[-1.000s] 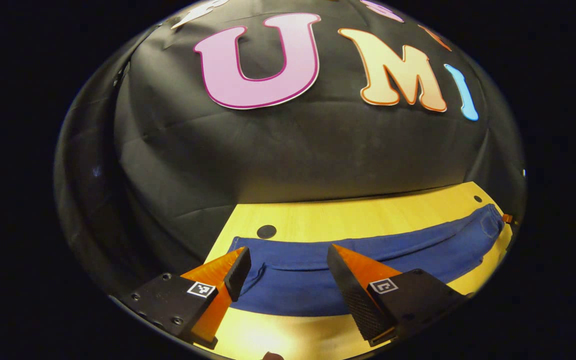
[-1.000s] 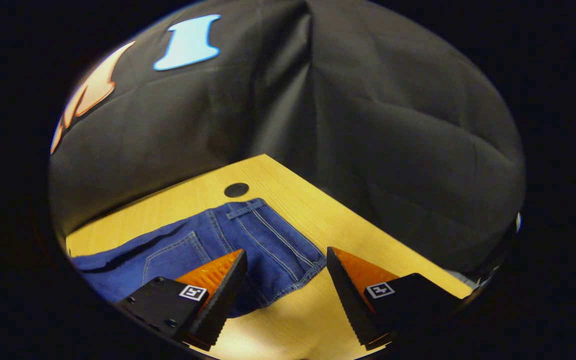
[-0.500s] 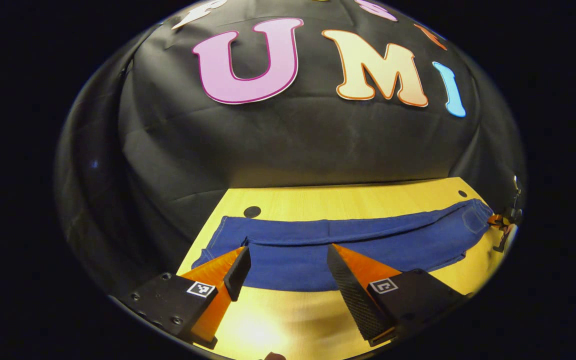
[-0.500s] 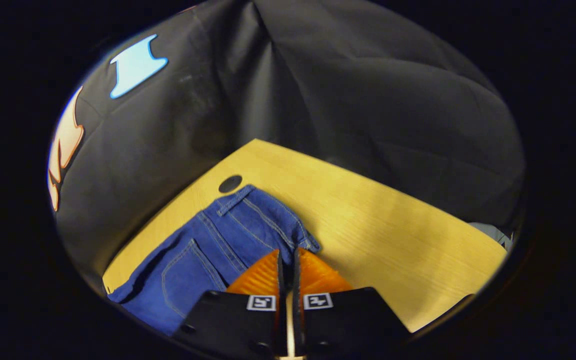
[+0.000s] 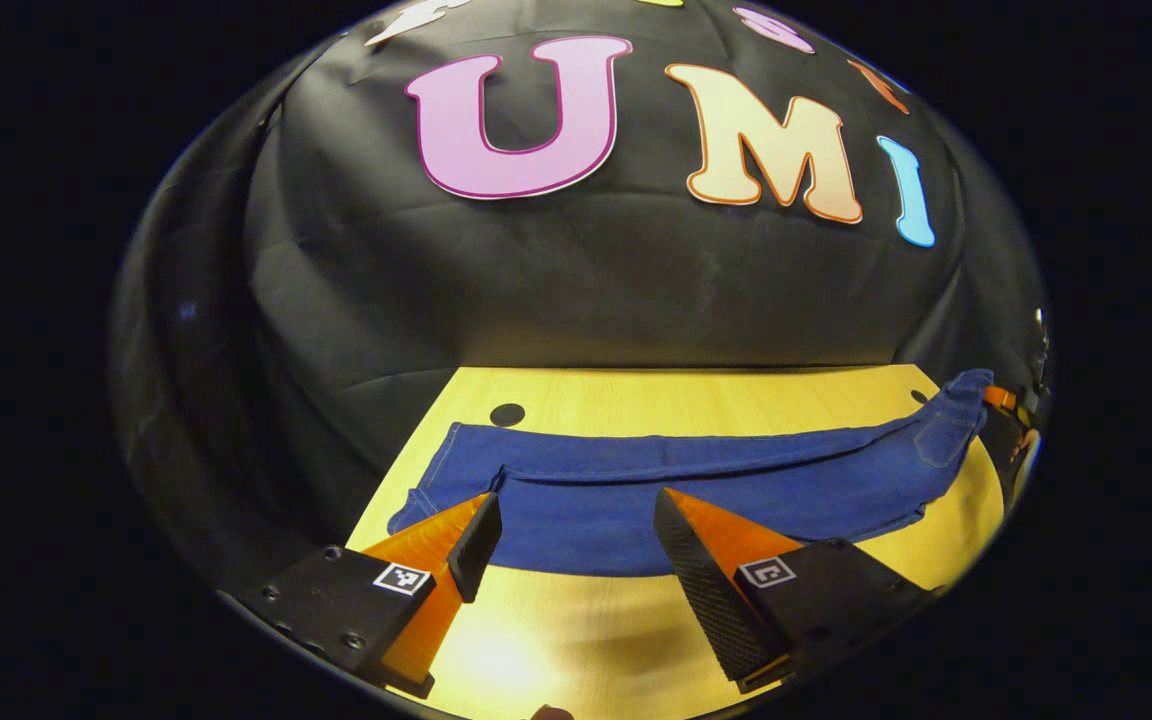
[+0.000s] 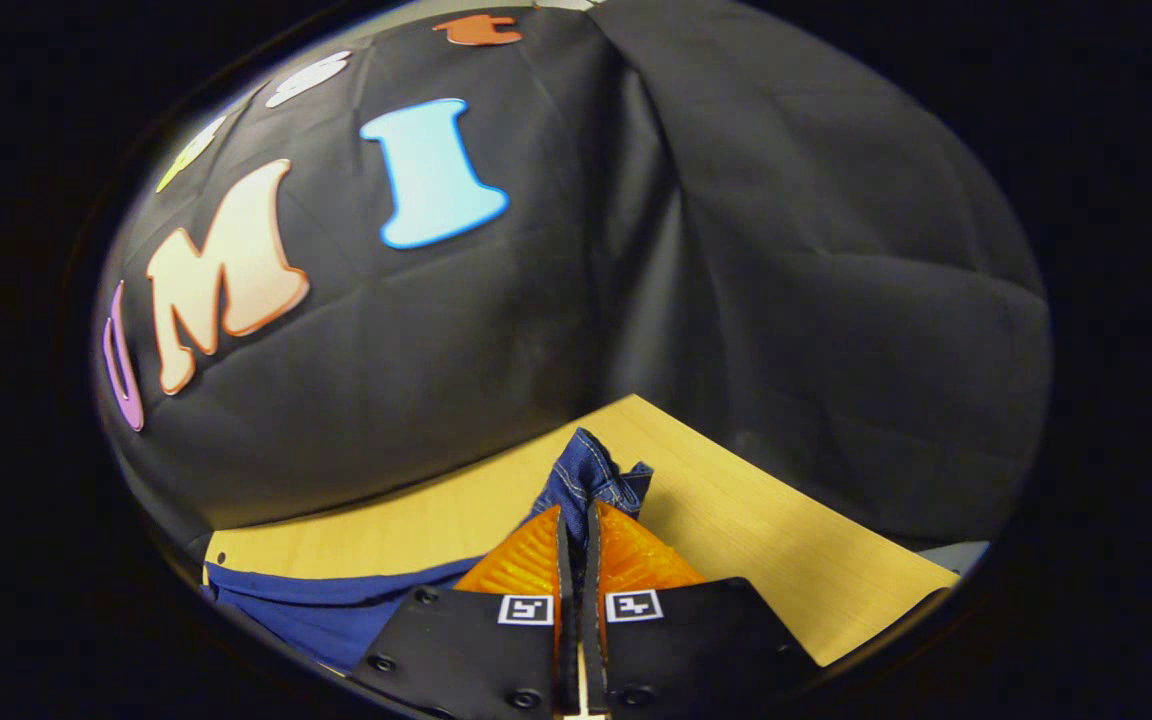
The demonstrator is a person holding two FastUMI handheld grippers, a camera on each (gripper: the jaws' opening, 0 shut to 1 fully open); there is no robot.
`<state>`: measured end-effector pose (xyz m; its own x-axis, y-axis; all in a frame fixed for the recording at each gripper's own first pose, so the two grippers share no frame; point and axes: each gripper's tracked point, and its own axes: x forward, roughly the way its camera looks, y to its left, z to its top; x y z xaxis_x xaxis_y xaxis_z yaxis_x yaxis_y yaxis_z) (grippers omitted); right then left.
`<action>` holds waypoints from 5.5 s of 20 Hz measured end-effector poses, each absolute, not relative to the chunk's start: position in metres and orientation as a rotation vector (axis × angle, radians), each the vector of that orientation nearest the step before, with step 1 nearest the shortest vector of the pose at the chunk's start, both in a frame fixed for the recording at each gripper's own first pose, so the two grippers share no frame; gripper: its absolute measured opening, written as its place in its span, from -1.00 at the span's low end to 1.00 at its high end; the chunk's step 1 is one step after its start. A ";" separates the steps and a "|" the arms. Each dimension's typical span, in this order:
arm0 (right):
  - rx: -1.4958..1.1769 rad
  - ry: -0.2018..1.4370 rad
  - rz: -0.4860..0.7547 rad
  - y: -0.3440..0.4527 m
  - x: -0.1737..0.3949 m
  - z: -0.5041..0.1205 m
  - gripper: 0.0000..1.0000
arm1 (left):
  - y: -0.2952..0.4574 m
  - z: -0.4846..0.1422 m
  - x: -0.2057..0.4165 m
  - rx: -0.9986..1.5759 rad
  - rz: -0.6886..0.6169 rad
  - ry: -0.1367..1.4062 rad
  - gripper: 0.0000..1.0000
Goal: Grasp the waist and the cuffs of the jeans and fold them to make the two legs overlap; first hold the waist and fold one-third of the jeans toward the cuffs, then hold the cuffs and fold the remaining one-third in the same direction to finish folding.
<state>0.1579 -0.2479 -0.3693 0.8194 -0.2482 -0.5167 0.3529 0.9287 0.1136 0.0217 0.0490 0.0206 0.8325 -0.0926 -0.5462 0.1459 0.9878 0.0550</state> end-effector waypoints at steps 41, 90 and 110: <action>0.445 0.673 0.107 -0.227 0.136 -0.432 0.95 | 0.222 -0.096 0.085 0.090 -0.304 0.724 0.97; 0.432 0.581 0.037 -0.507 0.047 -0.281 0.95 | -0.155 0.042 0.076 -0.071 -0.603 0.562 -1.00; 0.344 0.687 0.090 -0.560 0.016 -0.294 0.96 | -0.281 -0.108 0.007 0.128 -0.551 0.644 0.97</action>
<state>0.0157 -0.5603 -0.2938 0.7720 0.1932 -0.6055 0.0315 0.9399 0.3400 0.0067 -0.2807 -0.1083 0.6623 -0.4471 -0.6013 0.5246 0.8496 -0.0540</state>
